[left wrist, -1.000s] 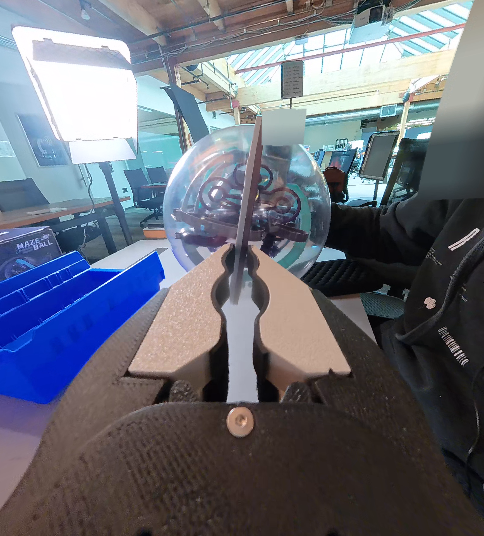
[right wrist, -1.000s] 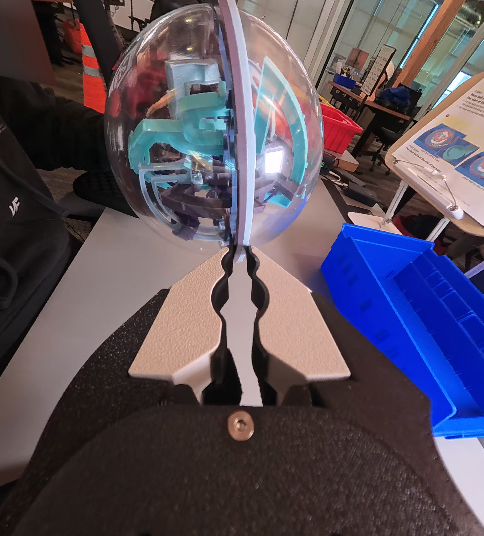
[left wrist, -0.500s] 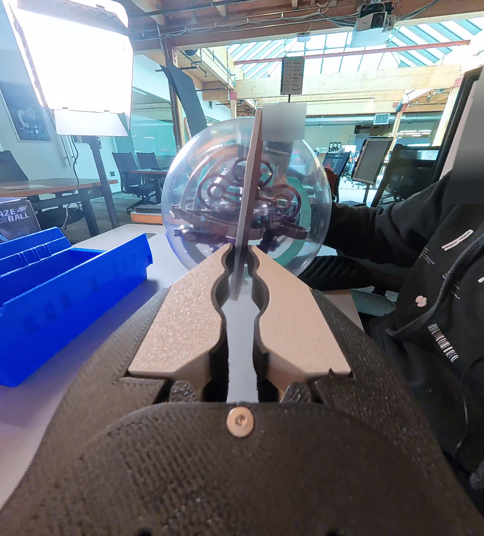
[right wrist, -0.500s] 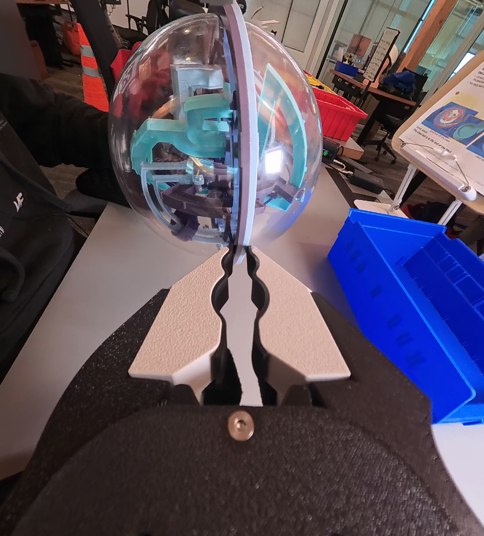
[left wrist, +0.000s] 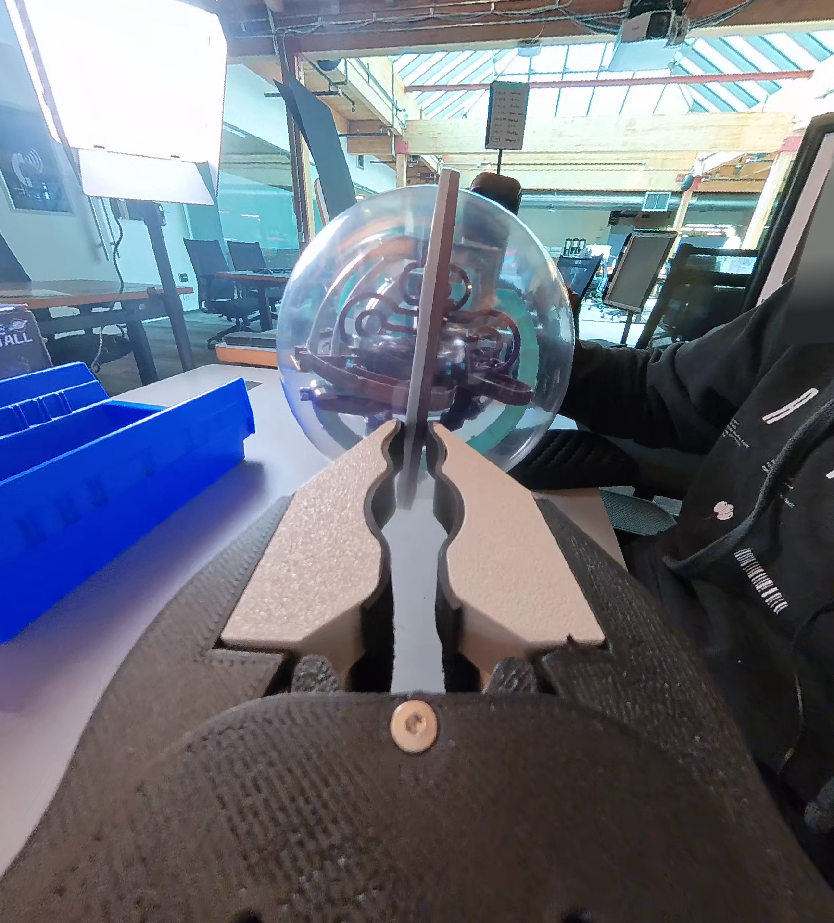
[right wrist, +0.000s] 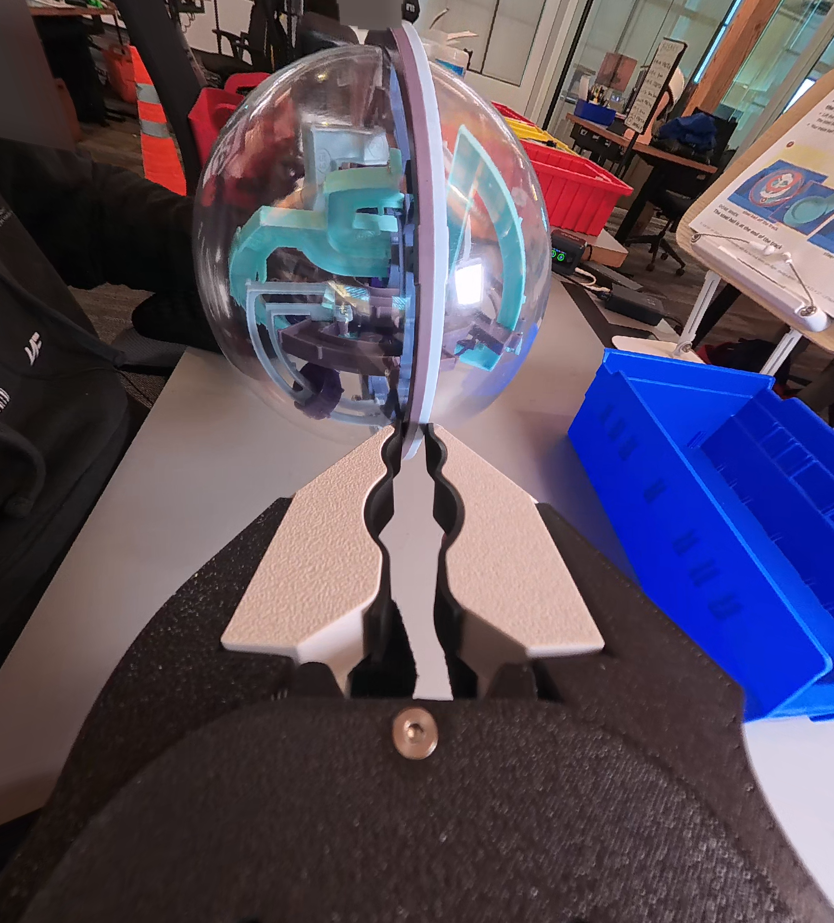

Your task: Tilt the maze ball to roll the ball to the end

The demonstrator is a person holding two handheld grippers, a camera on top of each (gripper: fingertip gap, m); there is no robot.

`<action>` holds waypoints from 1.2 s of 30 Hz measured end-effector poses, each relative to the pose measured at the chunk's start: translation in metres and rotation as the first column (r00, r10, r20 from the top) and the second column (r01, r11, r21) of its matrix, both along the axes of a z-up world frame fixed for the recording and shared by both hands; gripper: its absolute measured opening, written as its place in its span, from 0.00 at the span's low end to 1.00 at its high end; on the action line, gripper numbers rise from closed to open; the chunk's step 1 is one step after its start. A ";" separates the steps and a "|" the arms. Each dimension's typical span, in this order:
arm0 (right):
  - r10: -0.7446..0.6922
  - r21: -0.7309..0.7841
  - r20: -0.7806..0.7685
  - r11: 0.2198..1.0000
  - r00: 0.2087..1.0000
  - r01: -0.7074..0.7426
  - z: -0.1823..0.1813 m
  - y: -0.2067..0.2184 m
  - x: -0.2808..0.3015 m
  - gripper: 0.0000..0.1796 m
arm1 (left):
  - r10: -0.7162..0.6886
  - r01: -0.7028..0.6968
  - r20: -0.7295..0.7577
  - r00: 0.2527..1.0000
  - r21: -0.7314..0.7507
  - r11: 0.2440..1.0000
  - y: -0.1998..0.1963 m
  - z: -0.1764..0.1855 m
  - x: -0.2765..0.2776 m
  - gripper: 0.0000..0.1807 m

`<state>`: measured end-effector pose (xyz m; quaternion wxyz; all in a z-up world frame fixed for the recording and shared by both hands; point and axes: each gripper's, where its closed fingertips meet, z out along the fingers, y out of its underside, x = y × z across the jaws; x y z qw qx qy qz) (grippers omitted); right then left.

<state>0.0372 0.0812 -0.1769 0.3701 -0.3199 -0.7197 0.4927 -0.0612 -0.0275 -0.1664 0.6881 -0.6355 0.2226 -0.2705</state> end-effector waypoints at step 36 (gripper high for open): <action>0.013 -0.084 0.054 0.996 0.998 -0.009 -0.031 -0.005 0.005 0.04 | -0.023 0.029 0.045 0.999 -0.133 0.991 0.000 -0.024 0.001 0.04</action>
